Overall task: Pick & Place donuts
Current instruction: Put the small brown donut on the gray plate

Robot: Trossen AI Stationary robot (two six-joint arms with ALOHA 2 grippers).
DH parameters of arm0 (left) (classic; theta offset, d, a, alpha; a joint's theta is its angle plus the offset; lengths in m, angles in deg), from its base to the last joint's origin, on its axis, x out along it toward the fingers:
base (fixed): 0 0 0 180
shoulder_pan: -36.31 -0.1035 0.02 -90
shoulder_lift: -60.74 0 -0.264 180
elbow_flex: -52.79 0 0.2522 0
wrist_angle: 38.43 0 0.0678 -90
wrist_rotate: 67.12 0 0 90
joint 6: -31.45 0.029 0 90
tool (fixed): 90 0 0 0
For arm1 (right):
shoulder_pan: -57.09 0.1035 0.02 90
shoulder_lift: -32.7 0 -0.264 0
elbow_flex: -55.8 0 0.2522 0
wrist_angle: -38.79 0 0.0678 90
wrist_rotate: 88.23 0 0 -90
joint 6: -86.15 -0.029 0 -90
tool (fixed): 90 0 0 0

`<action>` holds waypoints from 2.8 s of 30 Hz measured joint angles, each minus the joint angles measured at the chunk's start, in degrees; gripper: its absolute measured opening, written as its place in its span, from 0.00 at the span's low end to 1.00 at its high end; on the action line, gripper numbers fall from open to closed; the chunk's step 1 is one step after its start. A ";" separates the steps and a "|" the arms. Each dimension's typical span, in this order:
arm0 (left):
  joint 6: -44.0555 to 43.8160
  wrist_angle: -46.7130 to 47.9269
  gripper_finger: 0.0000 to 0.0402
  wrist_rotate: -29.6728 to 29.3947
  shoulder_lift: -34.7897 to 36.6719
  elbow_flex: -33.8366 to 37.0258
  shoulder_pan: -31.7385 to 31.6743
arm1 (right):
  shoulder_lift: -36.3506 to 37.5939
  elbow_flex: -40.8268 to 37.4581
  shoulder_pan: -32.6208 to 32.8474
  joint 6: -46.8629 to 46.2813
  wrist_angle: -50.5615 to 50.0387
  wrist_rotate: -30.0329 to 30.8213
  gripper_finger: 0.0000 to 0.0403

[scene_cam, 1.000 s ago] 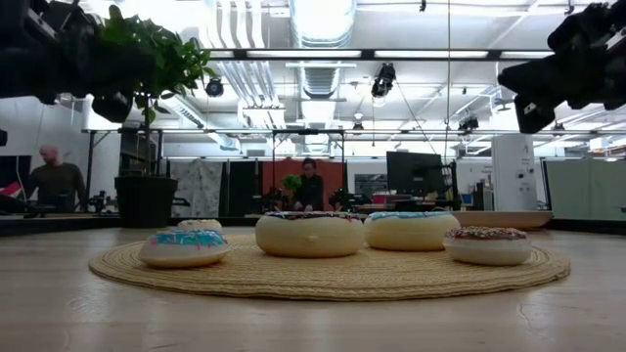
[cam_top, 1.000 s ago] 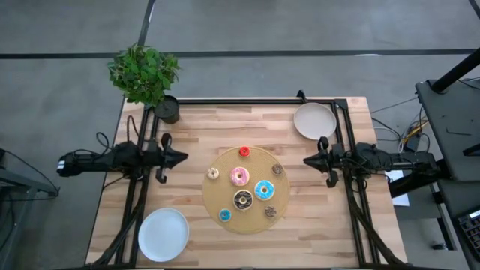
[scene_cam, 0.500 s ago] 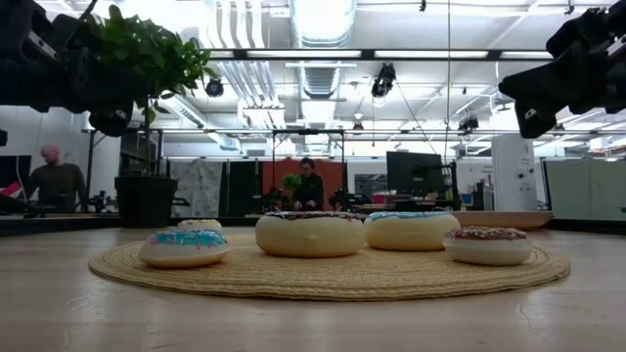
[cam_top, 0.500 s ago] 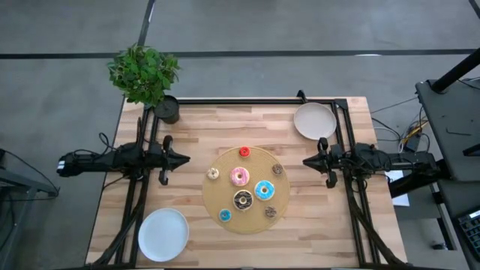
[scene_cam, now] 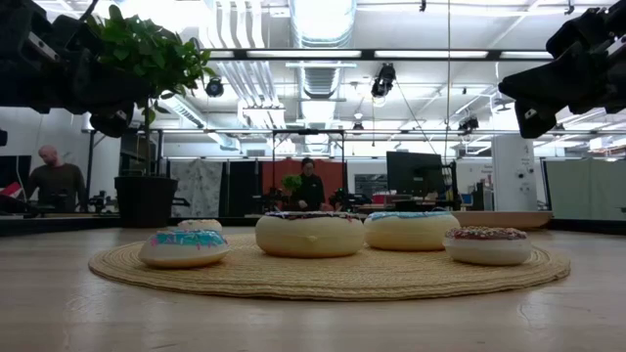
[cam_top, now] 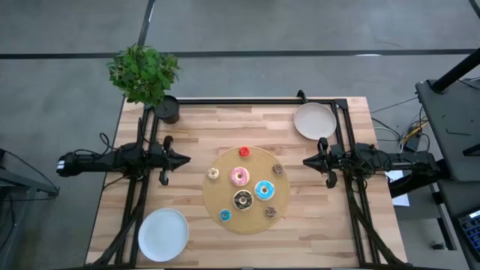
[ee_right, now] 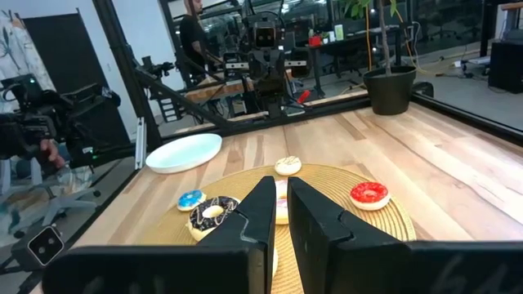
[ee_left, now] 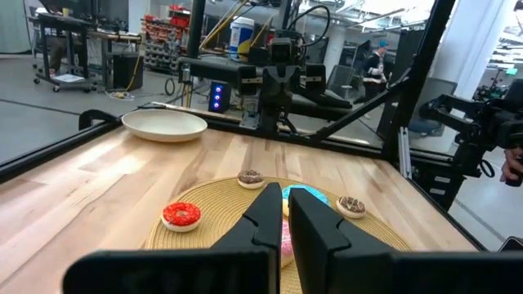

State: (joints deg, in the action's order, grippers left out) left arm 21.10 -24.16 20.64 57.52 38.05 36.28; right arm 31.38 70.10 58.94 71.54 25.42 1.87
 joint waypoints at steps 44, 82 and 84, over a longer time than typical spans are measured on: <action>0.07 -0.09 0.00 -0.17 0.00 0.22 0.02 | 0.07 0.00 0.01 0.18 23.53 0.62 0.07; 0.07 -0.09 0.00 -0.17 0.02 0.24 -0.01 | -10.69 31.66 0.02 0.08 -0.50 12.09 0.07; 0.07 -0.09 0.00 -0.17 0.02 0.24 0.01 | -13.74 34.61 0.02 1.98 -1.88 12.07 0.07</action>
State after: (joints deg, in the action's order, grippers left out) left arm 21.17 -24.25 20.47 57.54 38.30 36.29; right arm 17.64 104.71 58.96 73.52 23.53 13.94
